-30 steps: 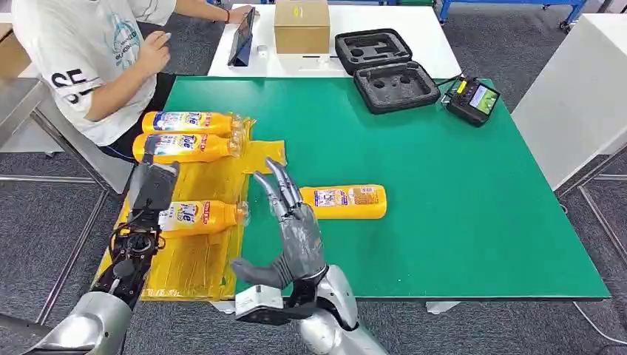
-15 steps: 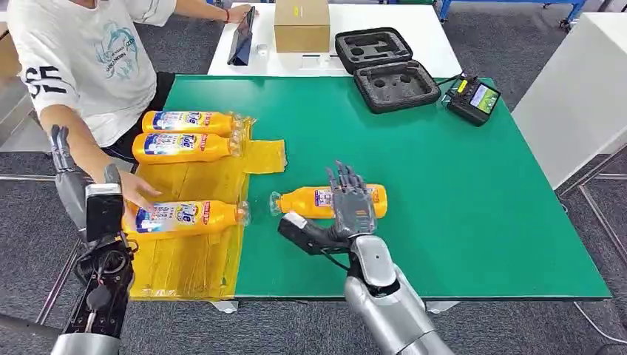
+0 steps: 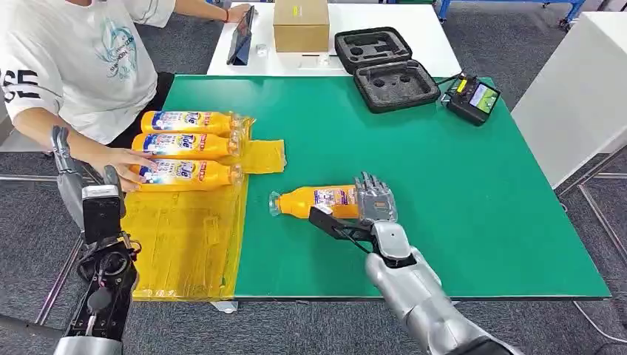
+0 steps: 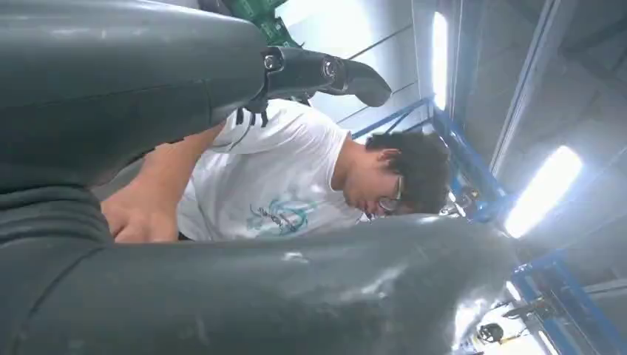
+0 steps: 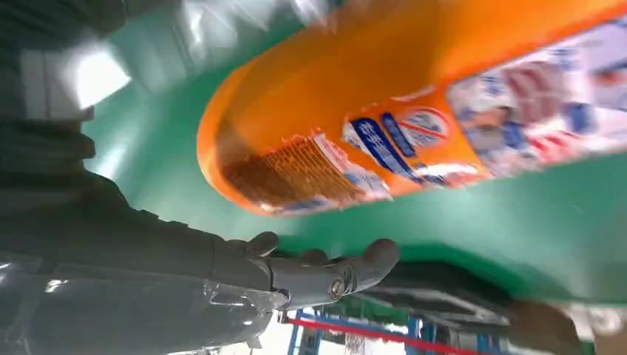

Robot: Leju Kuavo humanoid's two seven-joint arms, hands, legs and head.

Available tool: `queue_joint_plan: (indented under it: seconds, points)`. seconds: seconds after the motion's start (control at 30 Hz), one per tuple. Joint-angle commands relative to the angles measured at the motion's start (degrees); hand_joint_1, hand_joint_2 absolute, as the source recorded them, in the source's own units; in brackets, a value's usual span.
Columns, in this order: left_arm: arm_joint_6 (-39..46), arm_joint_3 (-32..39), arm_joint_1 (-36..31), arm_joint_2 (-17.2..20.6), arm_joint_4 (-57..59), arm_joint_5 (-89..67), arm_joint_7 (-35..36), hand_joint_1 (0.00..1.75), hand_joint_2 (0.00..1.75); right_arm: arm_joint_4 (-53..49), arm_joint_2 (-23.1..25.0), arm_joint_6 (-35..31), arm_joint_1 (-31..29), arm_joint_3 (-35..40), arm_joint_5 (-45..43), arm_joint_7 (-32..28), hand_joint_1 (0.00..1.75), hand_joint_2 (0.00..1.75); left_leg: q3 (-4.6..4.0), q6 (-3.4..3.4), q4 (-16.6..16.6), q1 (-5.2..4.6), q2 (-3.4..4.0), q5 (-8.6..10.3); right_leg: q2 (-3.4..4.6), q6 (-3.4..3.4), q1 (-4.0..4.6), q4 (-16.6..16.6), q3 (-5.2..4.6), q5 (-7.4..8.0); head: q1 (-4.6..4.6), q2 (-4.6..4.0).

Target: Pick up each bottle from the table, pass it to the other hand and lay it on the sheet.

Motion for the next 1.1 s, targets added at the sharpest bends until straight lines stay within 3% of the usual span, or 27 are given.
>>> queue_joint_plan:
  seconds: [0.03,0.37,0.57,0.93,0.97,1.1]
  points:
    - [0.0,-1.8,-3.6,-0.2,5.1,1.3,0.2,0.0,0.0,14.3,-0.9,0.3,-9.0,-2.4,-0.7,-1.7,0.0,1.75,0.09,-0.07,0.0,0.03,-0.12,-0.04,-0.04,-0.06,0.02,0.0,0.11,-0.07,0.0,0.0]
    - [-0.5,-3.3,-5.3,-0.2,7.4,4.2,0.2,0.0,0.0,17.0,-0.6,1.1,-12.0,-2.7,-2.4,-9.0,0.0,1.75,0.03,-0.03,0.0,0.02,-0.11,-0.01,-0.05,-0.04,0.02,0.0,0.05,-0.05,-0.02,0.0]
    - [-1.4,-4.6,-7.3,-0.4,9.7,5.4,0.2,0.0,0.0,19.4,0.2,5.8,-13.0,-4.1,-5.6,-14.0,0.0,1.75,0.08,-0.06,0.1,0.05,-0.13,-0.04,-0.04,-0.07,0.04,0.1,0.1,-0.08,0.0,0.0]
    - [-2.2,-5.1,-8.5,-0.4,11.6,6.5,0.2,0.0,0.0,21.7,0.9,10.4,-14.2,-4.3,-6.4,-14.4,0.0,1.75,0.05,-0.05,0.1,0.04,-0.08,-0.04,-0.01,-0.06,0.04,0.0,0.08,-0.07,-0.02,0.0]
    - [-2.4,-5.2,-8.6,-0.3,11.8,6.7,0.2,0.0,1.75,22.0,1.1,11.0,-14.3,-4.0,-6.1,-13.9,0.0,1.75,0.05,-0.04,0.0,0.02,-0.05,-0.02,0.0,-0.05,0.02,0.0,0.06,-0.05,-0.02,0.0]
    - [-2.8,-5.0,-8.9,-0.3,12.1,7.3,0.2,0.0,1.75,22.2,1.1,11.9,-14.6,-3.7,-5.9,-13.7,0.0,1.75,0.07,-0.05,0.0,0.05,-0.1,-0.03,-0.02,-0.06,0.04,0.0,0.09,-0.06,-0.02,0.0]
